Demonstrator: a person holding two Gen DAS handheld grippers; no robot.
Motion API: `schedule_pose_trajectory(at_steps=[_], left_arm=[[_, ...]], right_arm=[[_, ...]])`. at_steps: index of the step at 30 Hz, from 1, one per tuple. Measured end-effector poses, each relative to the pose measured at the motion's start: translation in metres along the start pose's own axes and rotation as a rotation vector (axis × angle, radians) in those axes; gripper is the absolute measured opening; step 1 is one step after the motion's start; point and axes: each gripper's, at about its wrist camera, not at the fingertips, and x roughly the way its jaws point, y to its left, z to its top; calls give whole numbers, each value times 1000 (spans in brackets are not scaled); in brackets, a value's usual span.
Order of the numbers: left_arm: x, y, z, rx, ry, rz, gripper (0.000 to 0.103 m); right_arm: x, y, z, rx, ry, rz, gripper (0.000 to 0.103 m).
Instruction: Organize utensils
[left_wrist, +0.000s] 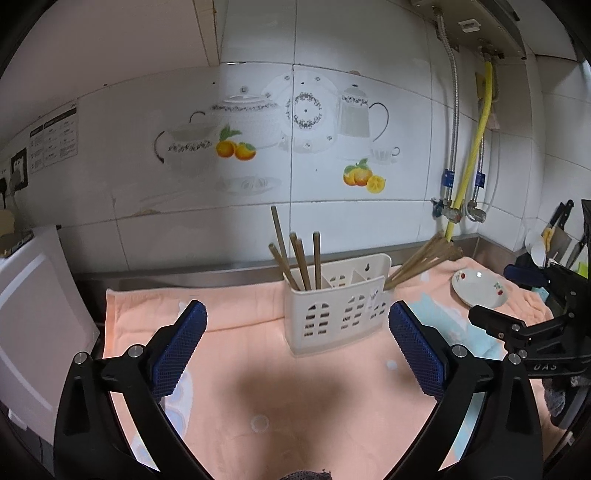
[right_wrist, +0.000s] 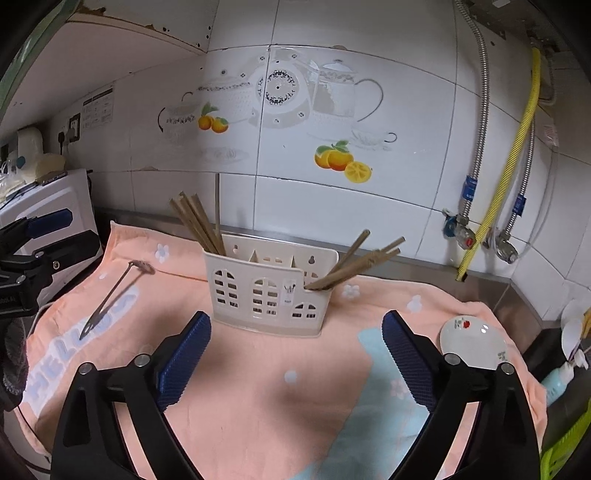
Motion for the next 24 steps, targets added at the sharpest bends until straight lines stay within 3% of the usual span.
schedule_pose_trajectory(at_steps=[24], left_arm=[[-17, -6, -58, -42, 74, 28, 98]], right_arm=[[-20, 8, -56, 61, 15, -34, 96]])
